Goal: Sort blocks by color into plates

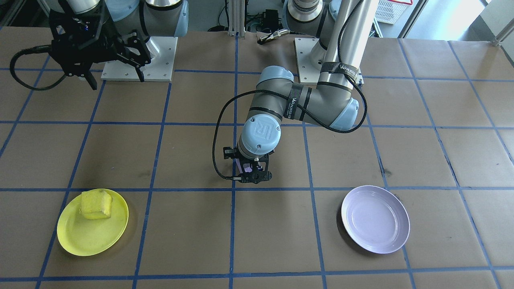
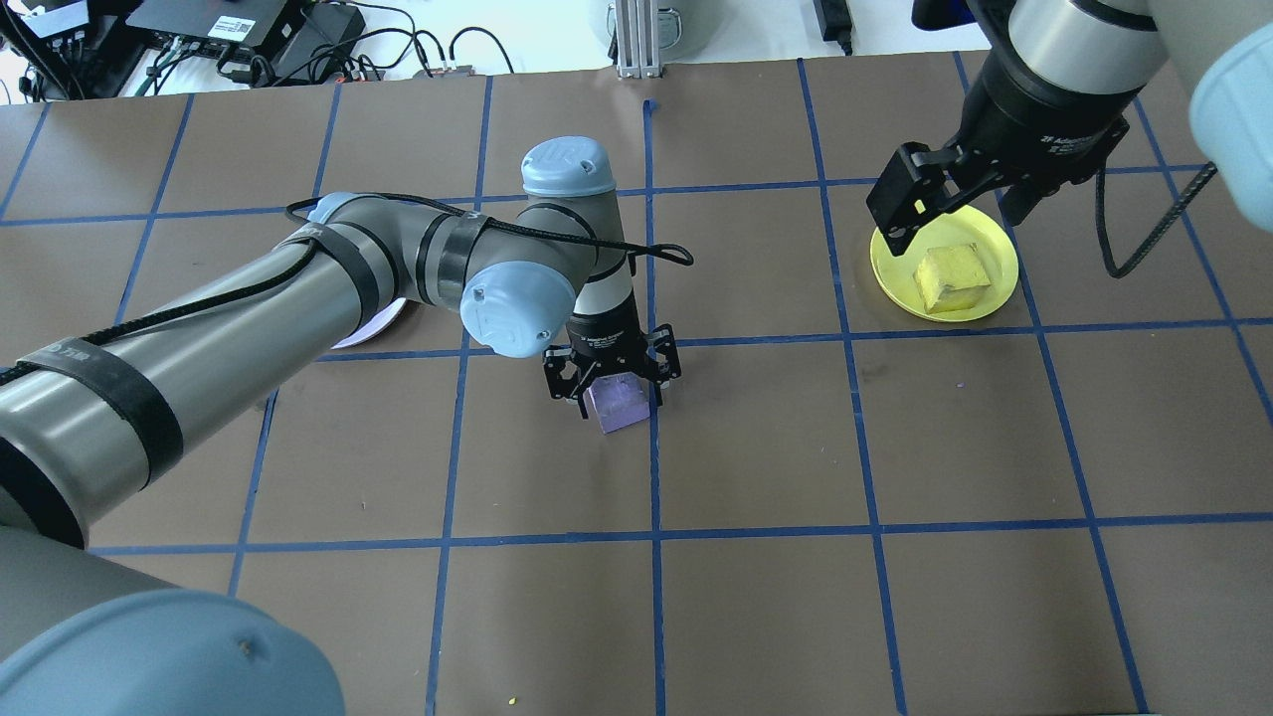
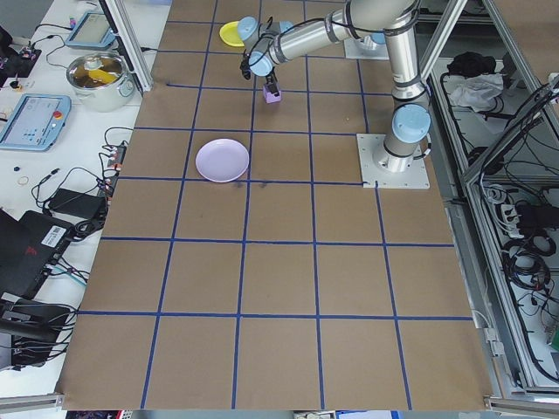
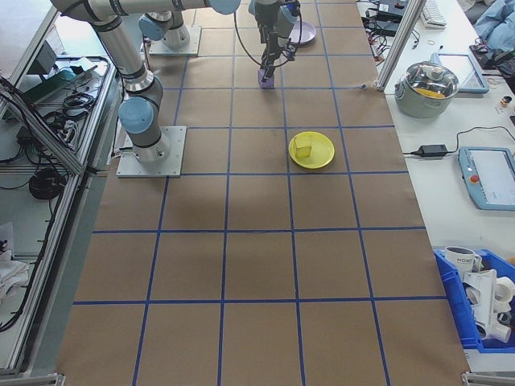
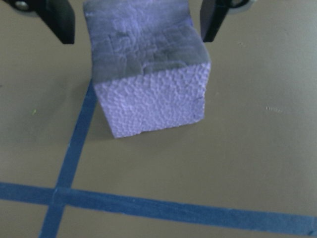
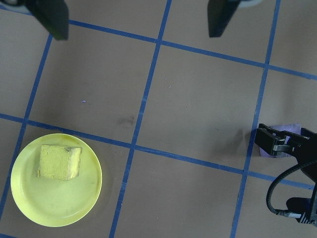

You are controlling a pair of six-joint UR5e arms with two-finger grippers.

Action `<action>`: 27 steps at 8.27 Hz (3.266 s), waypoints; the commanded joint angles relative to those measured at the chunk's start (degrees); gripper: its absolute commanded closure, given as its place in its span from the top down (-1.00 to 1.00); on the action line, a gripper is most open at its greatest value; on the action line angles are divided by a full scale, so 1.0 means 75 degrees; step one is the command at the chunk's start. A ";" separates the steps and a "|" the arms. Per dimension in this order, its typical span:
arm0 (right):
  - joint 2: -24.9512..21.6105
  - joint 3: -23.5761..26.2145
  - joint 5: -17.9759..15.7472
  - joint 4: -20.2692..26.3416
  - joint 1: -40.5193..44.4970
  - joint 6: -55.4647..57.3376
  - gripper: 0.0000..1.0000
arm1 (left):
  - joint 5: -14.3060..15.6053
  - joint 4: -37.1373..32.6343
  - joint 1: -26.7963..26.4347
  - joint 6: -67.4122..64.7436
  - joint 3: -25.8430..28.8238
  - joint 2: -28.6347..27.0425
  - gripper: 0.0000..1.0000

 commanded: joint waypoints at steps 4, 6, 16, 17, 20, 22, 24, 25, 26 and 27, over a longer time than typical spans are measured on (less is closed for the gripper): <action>0.0032 0.0018 0.0322 0.0036 -0.0049 0.0172 1.00 | 0.0116 -0.0656 0.0129 0.0047 0.0157 0.0361 -1.00; 0.0032 0.0029 -0.0824 0.0012 -0.0037 0.0195 1.00 | 0.0733 -0.1322 0.0803 0.0617 0.0846 0.0957 -1.00; 0.0043 0.0041 -0.0131 0.0024 -0.0061 0.0242 1.00 | 0.1652 -0.0531 0.4172 0.5496 0.1658 0.0001 -0.53; 0.0043 0.0041 -0.0033 0.0012 -0.0061 0.0242 1.00 | 0.1698 -0.0043 0.4172 0.5659 0.1647 -0.0175 0.23; 0.0043 0.0041 -0.0020 0.0000 -0.0061 0.0242 1.00 | 0.1757 0.0150 0.4172 0.5590 0.1658 -0.0119 1.00; 0.0043 0.0041 -0.0020 0.0000 -0.0061 0.0242 1.00 | 0.1746 -0.0153 0.4160 0.5462 0.1647 0.0243 1.00; 0.0043 0.0041 -0.0020 0.0012 -0.0061 0.0254 1.00 | 0.1688 -0.0889 0.4043 0.4352 0.1647 0.1084 1.00; 0.0043 0.0053 -0.0020 0.0012 -0.0061 0.0242 1.00 | 0.1652 -0.1195 0.3950 0.4000 0.1623 0.1553 1.00; 0.0043 0.0041 -0.0020 0.0012 -0.0061 0.0242 1.00 | 0.1629 -0.1360 0.3717 0.3509 0.1611 0.1906 1.00; 0.0043 0.0041 -0.0020 0.0012 -0.0061 0.0242 1.00 | 0.1617 -0.1362 0.3355 0.3063 0.1588 0.2199 1.00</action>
